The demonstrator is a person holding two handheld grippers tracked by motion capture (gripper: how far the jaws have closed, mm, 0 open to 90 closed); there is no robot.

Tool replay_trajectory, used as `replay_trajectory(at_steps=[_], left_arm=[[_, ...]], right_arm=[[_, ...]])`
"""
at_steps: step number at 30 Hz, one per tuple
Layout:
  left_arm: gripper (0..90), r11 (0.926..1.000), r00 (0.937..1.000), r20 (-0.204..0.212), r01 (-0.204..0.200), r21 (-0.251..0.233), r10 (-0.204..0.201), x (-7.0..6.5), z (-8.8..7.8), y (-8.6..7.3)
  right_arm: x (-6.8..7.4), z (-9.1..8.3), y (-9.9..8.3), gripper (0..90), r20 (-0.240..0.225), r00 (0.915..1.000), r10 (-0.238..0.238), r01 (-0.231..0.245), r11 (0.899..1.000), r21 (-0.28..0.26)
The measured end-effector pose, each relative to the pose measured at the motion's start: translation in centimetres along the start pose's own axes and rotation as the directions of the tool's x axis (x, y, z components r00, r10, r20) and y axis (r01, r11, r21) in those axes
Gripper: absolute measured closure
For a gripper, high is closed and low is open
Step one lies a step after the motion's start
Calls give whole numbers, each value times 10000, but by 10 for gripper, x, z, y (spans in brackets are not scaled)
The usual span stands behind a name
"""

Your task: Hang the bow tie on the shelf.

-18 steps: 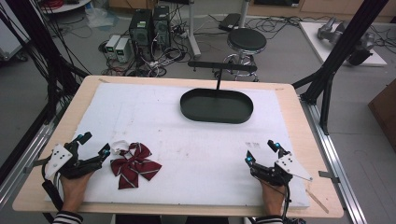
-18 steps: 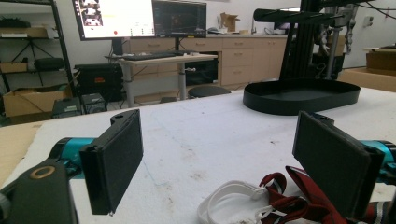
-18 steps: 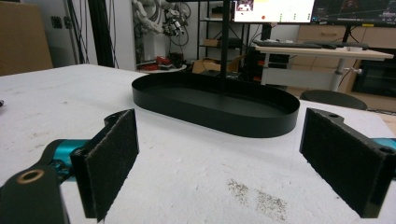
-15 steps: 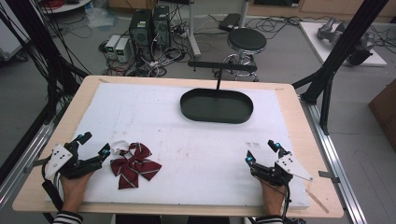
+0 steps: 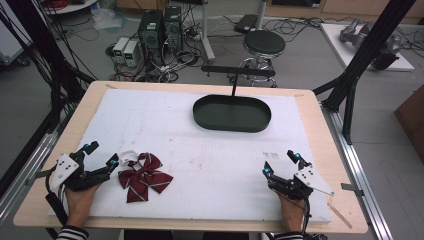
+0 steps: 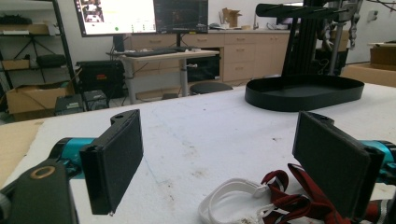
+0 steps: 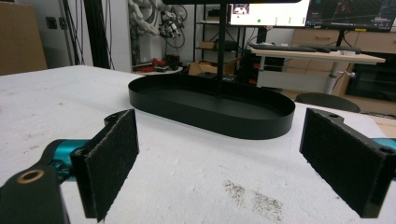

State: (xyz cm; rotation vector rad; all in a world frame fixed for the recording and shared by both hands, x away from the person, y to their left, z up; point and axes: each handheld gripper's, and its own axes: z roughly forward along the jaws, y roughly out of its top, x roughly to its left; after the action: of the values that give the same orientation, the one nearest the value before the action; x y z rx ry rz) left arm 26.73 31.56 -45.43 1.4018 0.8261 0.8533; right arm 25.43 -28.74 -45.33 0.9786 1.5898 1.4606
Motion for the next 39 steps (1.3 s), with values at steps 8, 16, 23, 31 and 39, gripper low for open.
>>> replay_trajectory(at_steps=[8,16,23,31,39], left_arm=[[168,9990,10000,68,-10,436,7,2,1,3],[169,9955,9995,-58,-313,891,319,8,2,14],[176,9830,9960,109,-897,1605,891,10,9,29],[181,9429,9931,337,-1175,3117,1126,12,24,39],[206,8771,9860,921,-1657,4507,1390,15,40,47]], right_arm=[[2,1,0,109,1,10000,-77,77,9999,146],[2,2,1,109,35,9998,-198,197,9997,168],[1,2,1,108,18,9998,-185,185,9996,209],[2,2,1,109,8,9999,-146,146,9997,211],[2,2,1,108,5,9999,-112,112,9997,210]])
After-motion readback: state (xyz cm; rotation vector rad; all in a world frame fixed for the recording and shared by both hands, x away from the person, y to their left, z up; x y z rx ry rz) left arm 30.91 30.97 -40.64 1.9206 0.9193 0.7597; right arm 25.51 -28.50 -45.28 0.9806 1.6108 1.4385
